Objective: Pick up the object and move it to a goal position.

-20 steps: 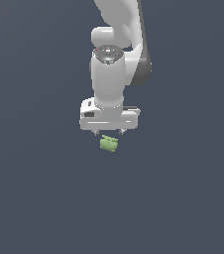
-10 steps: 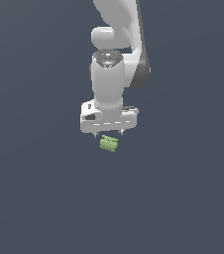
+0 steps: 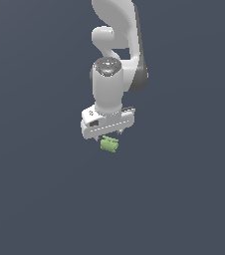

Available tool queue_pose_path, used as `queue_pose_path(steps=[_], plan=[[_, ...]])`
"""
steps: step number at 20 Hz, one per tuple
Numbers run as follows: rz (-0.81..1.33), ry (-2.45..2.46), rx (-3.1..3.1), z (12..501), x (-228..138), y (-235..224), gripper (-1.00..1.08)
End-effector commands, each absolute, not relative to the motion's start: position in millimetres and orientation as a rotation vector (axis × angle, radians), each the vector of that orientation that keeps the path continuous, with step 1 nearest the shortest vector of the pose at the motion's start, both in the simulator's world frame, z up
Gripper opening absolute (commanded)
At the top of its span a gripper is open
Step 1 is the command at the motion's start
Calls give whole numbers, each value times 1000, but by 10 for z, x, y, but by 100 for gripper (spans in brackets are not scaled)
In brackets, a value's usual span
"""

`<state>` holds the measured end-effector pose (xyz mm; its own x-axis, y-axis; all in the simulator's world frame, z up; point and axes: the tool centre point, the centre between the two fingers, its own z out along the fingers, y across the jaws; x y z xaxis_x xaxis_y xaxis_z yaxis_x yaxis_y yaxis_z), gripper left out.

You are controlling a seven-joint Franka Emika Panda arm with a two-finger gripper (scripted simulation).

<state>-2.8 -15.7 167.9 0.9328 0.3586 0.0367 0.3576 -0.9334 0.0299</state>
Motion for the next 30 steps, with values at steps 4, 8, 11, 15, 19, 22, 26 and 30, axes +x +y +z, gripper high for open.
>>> queue_pose_path(steps=[4,8,11,15,19,22,26,30], plan=[[49,797,3014,1542,-89,-172,100],[38,961,2967,1445,-136,-180,100],[30,1082,2926,1373,-172,-184,100],[21,1241,2865,1280,-221,-188,100],[13,1398,2796,1188,-271,-189,100],[8,1511,2741,1123,-309,-188,100],[4,1636,2673,1051,-352,-186,100],[2,1727,2620,998,-385,-183,100]])
